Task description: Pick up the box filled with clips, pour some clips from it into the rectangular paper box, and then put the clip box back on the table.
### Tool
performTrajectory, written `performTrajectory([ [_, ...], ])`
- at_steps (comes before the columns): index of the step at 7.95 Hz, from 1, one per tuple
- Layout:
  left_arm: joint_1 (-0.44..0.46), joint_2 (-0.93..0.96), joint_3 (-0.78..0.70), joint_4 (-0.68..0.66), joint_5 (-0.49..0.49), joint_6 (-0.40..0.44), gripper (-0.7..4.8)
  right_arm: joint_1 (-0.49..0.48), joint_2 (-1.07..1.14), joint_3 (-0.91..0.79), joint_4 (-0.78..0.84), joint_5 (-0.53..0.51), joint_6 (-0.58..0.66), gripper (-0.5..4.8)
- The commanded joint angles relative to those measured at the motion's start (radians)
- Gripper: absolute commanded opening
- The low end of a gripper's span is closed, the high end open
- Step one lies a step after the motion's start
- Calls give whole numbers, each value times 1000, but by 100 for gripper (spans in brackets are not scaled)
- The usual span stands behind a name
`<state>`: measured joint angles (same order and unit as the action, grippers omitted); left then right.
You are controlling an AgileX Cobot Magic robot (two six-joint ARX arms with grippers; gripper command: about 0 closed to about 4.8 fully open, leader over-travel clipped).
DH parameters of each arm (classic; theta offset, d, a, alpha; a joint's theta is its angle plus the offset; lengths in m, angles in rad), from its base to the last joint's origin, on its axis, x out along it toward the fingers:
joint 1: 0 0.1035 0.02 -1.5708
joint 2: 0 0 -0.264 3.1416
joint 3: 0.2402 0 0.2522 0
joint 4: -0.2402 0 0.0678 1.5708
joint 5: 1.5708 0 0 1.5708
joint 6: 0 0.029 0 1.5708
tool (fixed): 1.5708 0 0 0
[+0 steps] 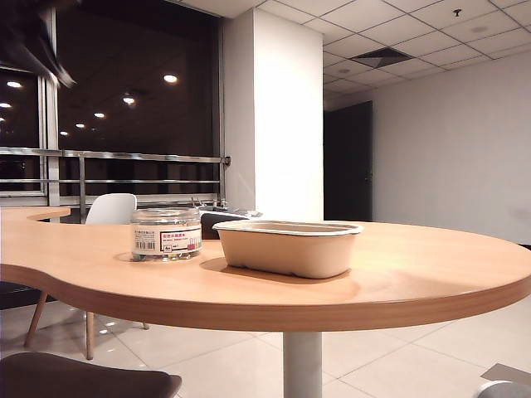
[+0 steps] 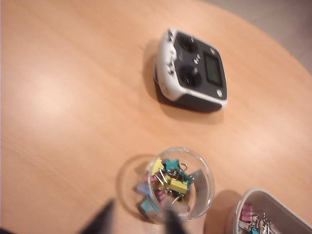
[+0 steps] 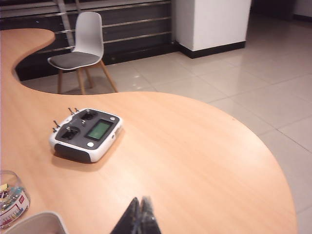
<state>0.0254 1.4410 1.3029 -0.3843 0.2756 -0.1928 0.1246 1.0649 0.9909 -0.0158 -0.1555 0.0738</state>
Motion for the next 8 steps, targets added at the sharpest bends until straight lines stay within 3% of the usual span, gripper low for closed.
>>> performTrajectory([
  [1, -61, 150, 68, 24, 9, 0, 314, 5, 27, 8, 42, -39, 5, -1],
  [3, -96, 247, 133, 7, 8, 2, 314, 5, 27, 8, 40, -72, 5, -1],
  [5, -143, 386, 217, -64, -41, 65, 339, 5, 27, 8, 3, -77, 5, -1],
  [8, -154, 522, 217, -61, -55, 81, 341, 6, 26, 8, -10, -116, 5, -1],
])
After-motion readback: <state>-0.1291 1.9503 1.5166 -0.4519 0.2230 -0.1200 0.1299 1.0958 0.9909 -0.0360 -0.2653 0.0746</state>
